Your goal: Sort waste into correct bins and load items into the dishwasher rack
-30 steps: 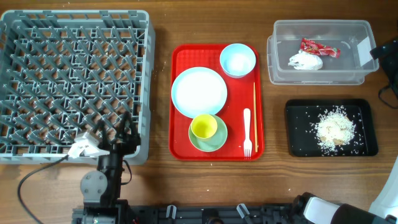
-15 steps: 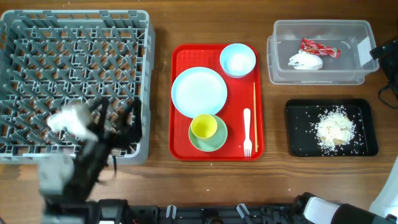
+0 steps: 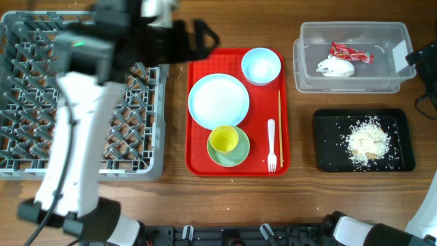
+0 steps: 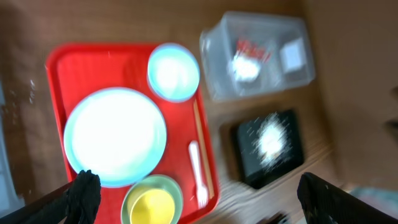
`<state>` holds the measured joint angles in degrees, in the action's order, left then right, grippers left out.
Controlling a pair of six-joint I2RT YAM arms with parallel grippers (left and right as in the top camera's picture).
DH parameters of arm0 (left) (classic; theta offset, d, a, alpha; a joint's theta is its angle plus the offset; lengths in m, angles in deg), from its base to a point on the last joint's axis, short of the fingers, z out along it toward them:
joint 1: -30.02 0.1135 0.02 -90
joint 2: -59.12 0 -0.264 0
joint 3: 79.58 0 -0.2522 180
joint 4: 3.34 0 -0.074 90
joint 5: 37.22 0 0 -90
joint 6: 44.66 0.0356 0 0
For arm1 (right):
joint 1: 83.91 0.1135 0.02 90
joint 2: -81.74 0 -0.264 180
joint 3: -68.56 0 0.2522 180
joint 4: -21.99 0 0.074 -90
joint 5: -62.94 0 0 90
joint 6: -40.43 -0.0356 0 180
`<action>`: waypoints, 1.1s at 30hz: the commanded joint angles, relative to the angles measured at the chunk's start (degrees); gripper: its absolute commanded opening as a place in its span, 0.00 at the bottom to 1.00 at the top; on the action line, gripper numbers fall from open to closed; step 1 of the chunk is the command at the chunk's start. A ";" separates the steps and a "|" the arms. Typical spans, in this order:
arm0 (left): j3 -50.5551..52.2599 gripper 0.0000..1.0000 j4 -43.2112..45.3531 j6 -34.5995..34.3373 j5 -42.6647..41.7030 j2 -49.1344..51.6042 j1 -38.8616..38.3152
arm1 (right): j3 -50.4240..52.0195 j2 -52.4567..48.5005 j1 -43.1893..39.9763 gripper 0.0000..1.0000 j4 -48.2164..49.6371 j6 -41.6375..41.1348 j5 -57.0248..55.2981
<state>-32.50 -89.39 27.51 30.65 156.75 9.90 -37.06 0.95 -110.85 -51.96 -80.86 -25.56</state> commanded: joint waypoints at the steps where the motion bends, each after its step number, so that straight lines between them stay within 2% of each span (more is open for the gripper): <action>1: -5.11 0.99 -3.61 1.16 14.51 6.93 -8.50 | 0.04 -0.37 -0.09 1.00 0.09 -0.39 0.09; 3: -6.99 1.00 -4.15 1.14 17.90 10.56 -10.23 | 0.04 -0.37 -0.09 1.00 0.09 -0.37 0.09; 8: -6.97 1.00 5.73 1.11 19.21 14.67 -13.27 | 0.04 -0.37 -0.09 1.00 0.09 -0.37 0.09; 12: -6.05 1.00 10.25 1.64 13.66 17.73 -14.62 | 0.04 -0.37 -0.09 1.00 0.09 -0.39 0.09; 13: -5.99 0.99 11.72 2.97 14.05 18.99 -15.21 | 0.04 -0.37 -0.09 1.00 0.09 -0.37 0.09; 14: -5.97 0.91 12.92 3.82 15.65 20.11 -15.74 | 0.04 -0.37 -0.09 1.00 0.09 -0.39 0.09; 16: -5.86 0.89 15.87 4.15 20.00 23.28 -16.79 | 0.04 -0.37 -0.09 1.00 0.09 -0.39 0.09; 19: -5.77 0.87 20.37 4.50 20.74 27.74 -17.94 | 0.04 -0.37 -0.09 1.00 0.09 -0.39 0.09; 21: -5.77 0.74 23.04 9.11 20.76 30.21 -19.08 | 0.04 -0.37 -0.09 1.00 0.09 -0.39 0.09; 26: -5.77 0.77 24.55 14.64 20.87 34.91 -20.68 | 0.04 -0.37 -0.09 0.99 0.09 -0.39 0.09; 29: -5.73 0.65 24.33 14.64 21.42 37.07 -20.63 | 0.04 -0.37 -0.09 1.00 0.09 -0.37 0.09; 33: -5.66 0.61 24.06 14.75 21.38 39.15 -20.90 | 0.04 -0.37 -0.09 1.00 0.09 -0.37 0.09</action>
<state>-37.89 -65.09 40.78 51.28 193.79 -10.90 -37.06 0.95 -110.85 -51.96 -80.86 -25.59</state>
